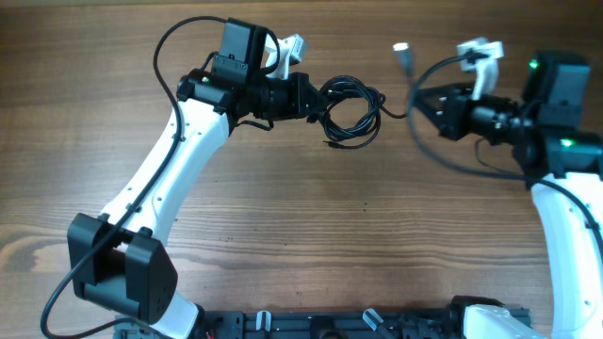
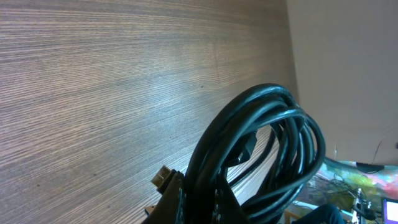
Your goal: Untangle cables
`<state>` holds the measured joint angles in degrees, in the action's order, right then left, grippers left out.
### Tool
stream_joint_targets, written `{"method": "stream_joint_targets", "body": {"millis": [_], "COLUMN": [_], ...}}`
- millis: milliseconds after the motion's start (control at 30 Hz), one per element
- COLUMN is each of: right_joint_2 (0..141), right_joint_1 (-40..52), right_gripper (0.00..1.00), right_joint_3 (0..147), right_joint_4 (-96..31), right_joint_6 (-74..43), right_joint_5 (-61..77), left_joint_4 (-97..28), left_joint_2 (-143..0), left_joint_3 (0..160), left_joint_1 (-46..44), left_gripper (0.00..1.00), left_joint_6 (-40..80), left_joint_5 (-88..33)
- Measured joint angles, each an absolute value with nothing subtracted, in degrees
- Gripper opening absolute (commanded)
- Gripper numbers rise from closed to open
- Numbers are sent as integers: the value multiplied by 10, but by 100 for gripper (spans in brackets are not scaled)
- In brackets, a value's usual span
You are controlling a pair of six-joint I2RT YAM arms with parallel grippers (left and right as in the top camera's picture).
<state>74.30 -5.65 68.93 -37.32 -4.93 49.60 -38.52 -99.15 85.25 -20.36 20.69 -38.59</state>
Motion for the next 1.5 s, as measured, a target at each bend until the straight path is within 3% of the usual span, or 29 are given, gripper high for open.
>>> {"method": "stream_joint_targets", "body": {"millis": [167,300,367,433,533,900,1033,1200,1500], "right_joint_2": [746,784,809,811,803,701,701,707,829], "right_joint_1": [-72,-73,-74,-74,-74,-24,14,124,228], "right_gripper": [6,32,59,73,80,80,74,69,51], "right_joint_3": [688,687,681,680,689,747,747,747,747], "right_joint_4": [-439,-442,-442,-449,-470,-478,-465,-461,-457], "right_joint_6": [-185,-204,-157,-125,-75,-57,-36,71,177], "right_joint_5": [252,179,208,248,301,348,350,351,351], "left_joint_4": [-381,-355,-341,-340,-338,-360,-394,-429,-474], "left_joint_2": [-992,-992,-992,-992,-992,-992,-992,-992,-992], "left_joint_3": [853,853,853,853,853,853,853,853,853], "left_joint_1": [-204,-202,-201,-201,-201,-201,-201,-201,-152], "left_gripper": [4,4,4,4,4,4,4,4,4], "left_joint_6": [215,218,218,218,218,218,207,161,77], "left_joint_5": [-395,-427,-451,-458,-459,-367,-321,-309,-420]}}
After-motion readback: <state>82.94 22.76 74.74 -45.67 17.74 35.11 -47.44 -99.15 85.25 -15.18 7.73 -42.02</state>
